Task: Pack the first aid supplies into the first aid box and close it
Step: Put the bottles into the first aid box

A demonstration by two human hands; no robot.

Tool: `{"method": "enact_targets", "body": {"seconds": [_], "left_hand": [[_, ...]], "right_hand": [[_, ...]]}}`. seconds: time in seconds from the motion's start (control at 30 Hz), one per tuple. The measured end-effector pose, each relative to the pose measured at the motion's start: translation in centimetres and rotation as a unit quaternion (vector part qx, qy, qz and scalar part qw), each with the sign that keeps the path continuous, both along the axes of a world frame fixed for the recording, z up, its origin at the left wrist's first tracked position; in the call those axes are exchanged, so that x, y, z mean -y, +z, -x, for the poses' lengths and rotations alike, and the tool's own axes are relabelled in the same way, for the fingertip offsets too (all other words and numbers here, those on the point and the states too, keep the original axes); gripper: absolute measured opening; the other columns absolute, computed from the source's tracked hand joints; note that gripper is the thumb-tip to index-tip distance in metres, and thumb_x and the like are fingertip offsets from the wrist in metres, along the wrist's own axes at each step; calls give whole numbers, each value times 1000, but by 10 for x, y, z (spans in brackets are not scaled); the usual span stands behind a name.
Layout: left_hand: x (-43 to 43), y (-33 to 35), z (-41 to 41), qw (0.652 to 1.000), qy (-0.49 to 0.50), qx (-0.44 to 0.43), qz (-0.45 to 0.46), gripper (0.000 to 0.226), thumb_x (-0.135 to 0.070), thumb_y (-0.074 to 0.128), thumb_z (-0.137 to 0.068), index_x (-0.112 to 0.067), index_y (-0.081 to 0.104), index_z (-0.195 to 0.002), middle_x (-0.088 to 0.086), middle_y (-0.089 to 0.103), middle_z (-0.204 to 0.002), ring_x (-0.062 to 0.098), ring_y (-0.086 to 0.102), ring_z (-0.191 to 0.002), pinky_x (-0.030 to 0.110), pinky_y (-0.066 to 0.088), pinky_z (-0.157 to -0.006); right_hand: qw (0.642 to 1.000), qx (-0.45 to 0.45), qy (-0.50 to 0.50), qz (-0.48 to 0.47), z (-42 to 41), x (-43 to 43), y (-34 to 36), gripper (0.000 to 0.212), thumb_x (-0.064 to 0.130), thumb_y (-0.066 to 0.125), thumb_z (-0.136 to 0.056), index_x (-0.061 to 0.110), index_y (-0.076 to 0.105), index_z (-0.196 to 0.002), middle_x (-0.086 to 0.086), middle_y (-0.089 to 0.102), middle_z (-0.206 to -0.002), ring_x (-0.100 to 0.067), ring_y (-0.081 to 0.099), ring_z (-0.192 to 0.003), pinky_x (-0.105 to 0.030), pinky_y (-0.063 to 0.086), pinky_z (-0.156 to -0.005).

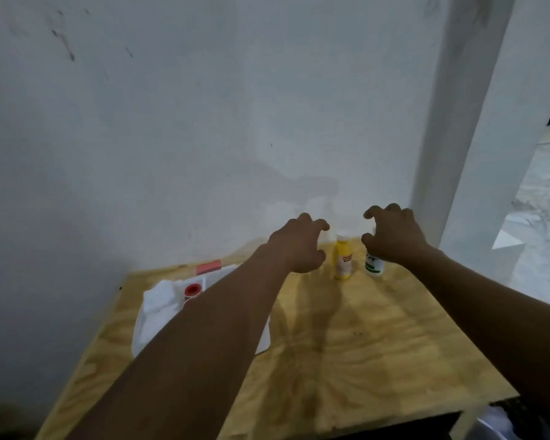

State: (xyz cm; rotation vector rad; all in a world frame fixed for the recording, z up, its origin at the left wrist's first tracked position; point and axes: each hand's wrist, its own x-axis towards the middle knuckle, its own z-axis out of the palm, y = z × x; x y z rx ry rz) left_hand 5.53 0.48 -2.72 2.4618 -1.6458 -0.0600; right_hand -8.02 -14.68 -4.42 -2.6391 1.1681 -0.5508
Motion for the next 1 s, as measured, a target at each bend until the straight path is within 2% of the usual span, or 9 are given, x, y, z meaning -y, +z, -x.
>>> {"method": "enact_targets", "body": {"seconds": [0.13,0.23,0.33,0.43,0.53,0.63,0.7,0.83,1.0], "left_hand": [[35,-14,6,999,-29,-22,-17,68,-32,62,-93,-30,31,-154,4,34,-155,29,46,-134,49,49,-101],[50,-24,5,999,-37,-36,-12,63,-33,61,-93,-29,36,-150,4,43,-150,29,50,-130,48,49,-99],[57,-27,7,999,-33,-21,34,48,-29,62,-91,-26,45,-136,6,59,-128,30,58,-109,39,49,-78],[59,-25,8,997,-24,-10,74,29,-28,62,-92,-24,51,-118,7,62,-108,29,60,-91,34,42,-65],[54,-23,9,994,-26,-17,101,24,-29,65,-87,-24,56,-109,4,66,-98,26,62,-87,35,49,-65],[40,-18,5,990,-10,-46,130,35,-33,65,-79,-25,60,-113,4,69,-94,25,64,-82,37,55,-69],[27,-6,-4,986,3,-67,154,42,-38,64,-74,-25,64,-114,4,72,-95,25,67,-84,39,57,-75],[-12,31,-32,981,39,-49,186,34,-38,68,-68,-24,74,-98,-1,64,-89,24,67,-89,38,57,-81],[-73,71,-68,972,102,-6,211,20,-30,73,-75,-23,74,-93,-3,61,-86,19,64,-82,29,51,-72]], "right_hand": [[999,-30,25,-29,3,18,-17,50,31,62,-85,22,51,-132,-15,54,-125,-36,50,-116,-47,49,-92],[999,1,42,-29,3,24,-23,37,26,62,-86,23,55,-123,-11,56,-116,-30,58,-102,-42,53,-81],[998,23,59,-18,1,30,-23,28,18,59,-88,20,61,-116,-6,54,-103,-24,55,-90,-33,45,-71],[997,27,73,-11,0,31,-21,26,16,60,-87,15,64,-113,-10,59,-104,-26,58,-94,-32,42,-73],[995,35,92,-8,0,25,-19,26,14,62,-86,11,66,-112,-11,64,-107,-25,59,-96,-32,45,-75],[993,50,107,-11,3,17,-16,25,15,63,-86,11,67,-109,-10,68,-108,-25,61,-97,-37,52,-80],[990,73,120,-10,2,8,-10,24,17,63,-86,10,68,-108,-9,70,-106,-24,62,-95,-36,51,-78],[981,122,151,2,-12,-21,12,24,15,64,-82,9,69,-105,-7,69,-99,-24,62,-91,-29,44,-73],[958,201,203,19,-36,-69,45,24,19,59,-83,11,69,-103,-7,66,-93,-22,61,-85,-28,44,-70]]}}
